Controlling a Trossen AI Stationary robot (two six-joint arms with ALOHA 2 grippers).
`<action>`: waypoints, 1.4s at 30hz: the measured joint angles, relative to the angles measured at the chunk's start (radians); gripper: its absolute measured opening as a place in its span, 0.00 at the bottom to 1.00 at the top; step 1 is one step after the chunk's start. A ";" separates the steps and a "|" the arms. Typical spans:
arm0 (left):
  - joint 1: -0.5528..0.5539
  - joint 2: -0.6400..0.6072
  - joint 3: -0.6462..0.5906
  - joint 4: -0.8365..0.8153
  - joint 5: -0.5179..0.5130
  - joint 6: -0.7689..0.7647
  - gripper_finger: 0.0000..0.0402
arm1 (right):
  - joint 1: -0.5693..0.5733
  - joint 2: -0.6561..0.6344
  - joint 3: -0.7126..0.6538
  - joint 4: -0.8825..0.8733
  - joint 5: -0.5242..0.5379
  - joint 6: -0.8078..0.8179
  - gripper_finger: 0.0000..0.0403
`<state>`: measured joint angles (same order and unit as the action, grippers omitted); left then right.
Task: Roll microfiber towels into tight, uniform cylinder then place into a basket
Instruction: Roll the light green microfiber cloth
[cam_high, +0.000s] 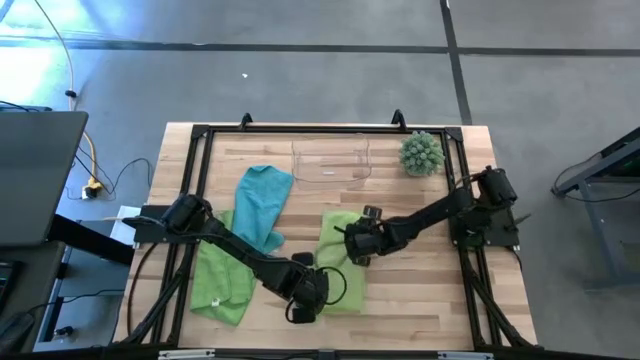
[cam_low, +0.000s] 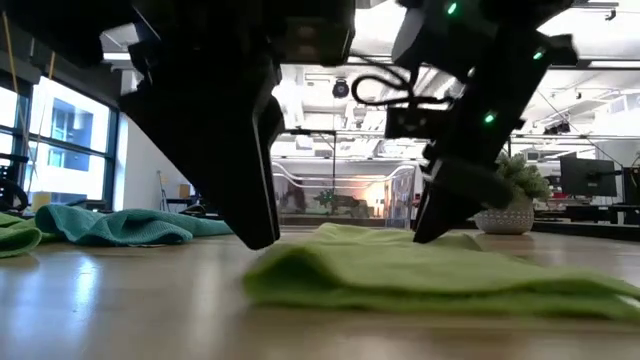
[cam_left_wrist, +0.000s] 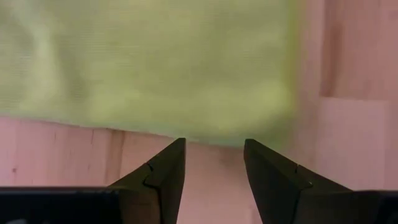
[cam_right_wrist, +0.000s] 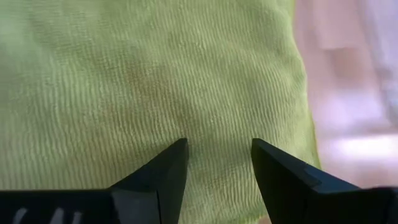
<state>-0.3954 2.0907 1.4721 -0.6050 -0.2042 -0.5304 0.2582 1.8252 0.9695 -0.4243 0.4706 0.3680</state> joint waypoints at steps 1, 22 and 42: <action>0.000 0.000 0.003 0.004 -0.004 0.000 0.38 | -0.011 0.000 0.000 -0.009 0.015 -0.010 0.43; -0.019 -0.013 0.001 0.006 -0.001 0.663 0.38 | 0.167 -0.308 -0.003 -0.083 -0.085 0.080 0.43; -0.031 0.053 -0.003 0.058 -0.203 1.198 0.38 | 0.478 -0.261 -0.002 -0.032 0.008 0.421 0.43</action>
<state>-0.4259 2.1442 1.4690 -0.5472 -0.4077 0.6671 0.7361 1.5646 0.9672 -0.4564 0.4782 0.7887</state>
